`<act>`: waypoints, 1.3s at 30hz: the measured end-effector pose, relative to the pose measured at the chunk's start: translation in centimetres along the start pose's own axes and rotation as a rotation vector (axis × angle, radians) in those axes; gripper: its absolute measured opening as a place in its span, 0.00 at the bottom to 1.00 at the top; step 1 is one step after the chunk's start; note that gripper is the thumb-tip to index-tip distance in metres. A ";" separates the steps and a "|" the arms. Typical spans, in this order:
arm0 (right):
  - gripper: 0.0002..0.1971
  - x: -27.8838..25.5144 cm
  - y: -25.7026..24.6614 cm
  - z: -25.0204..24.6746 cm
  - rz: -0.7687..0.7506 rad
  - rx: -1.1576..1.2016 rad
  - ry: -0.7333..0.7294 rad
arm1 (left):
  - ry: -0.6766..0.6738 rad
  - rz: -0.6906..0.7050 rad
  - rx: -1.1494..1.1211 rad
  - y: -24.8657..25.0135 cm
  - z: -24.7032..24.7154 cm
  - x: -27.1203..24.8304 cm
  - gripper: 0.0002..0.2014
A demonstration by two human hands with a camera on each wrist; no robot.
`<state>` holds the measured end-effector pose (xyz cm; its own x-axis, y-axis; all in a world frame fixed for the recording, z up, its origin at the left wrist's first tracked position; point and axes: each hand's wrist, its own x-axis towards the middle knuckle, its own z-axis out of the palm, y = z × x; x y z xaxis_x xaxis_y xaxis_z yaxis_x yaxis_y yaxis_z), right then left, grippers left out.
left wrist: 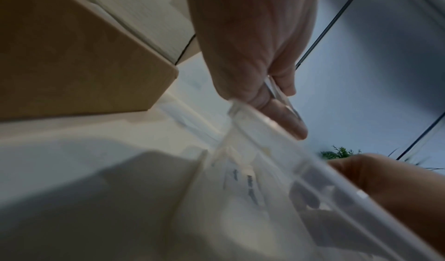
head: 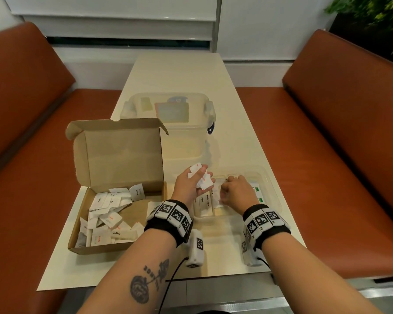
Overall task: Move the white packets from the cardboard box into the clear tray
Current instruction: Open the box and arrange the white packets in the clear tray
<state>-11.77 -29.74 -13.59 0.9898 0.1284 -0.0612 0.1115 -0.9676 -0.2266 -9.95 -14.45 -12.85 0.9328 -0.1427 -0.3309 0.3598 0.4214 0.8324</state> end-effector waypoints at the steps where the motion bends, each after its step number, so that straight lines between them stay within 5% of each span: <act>1: 0.07 0.0 0.0 0.0 0.005 0.009 -0.005 | -0.001 -0.003 0.006 0.0 0.0 0.0 0.06; 10: 0.12 -0.1 -0.2 0.1 0.067 0.093 -0.028 | -0.003 -0.021 0.023 0.1 0.0 0.2 0.13; 15: 0.13 0.0 -0.9 -0.7 0.194 0.647 0.255 | 0.020 0.003 0.063 -0.1 0.2 0.4 0.08; 20: 0.13 0.3 -2.0 -1.3 0.192 0.976 0.120 | 0.063 0.043 0.156 -0.2 0.4 0.5 0.08; 34: 0.05 0.5 -0.5 -2.1 0.272 1.149 0.157 | 0.016 0.009 0.130 -0.1 0.3 0.3 0.06; 39: 0.02 -0.2 2.5 -3.3 0.295 0.918 0.239 | 0.008 0.002 0.108 0.0 0.1 0.3 0.07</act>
<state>-11.41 -32.85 -10.95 0.9700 -0.2352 -0.0617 -0.1539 -0.3971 -0.9048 -9.71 -14.60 -12.86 0.9334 -0.1351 -0.3325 0.3587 0.3227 0.8759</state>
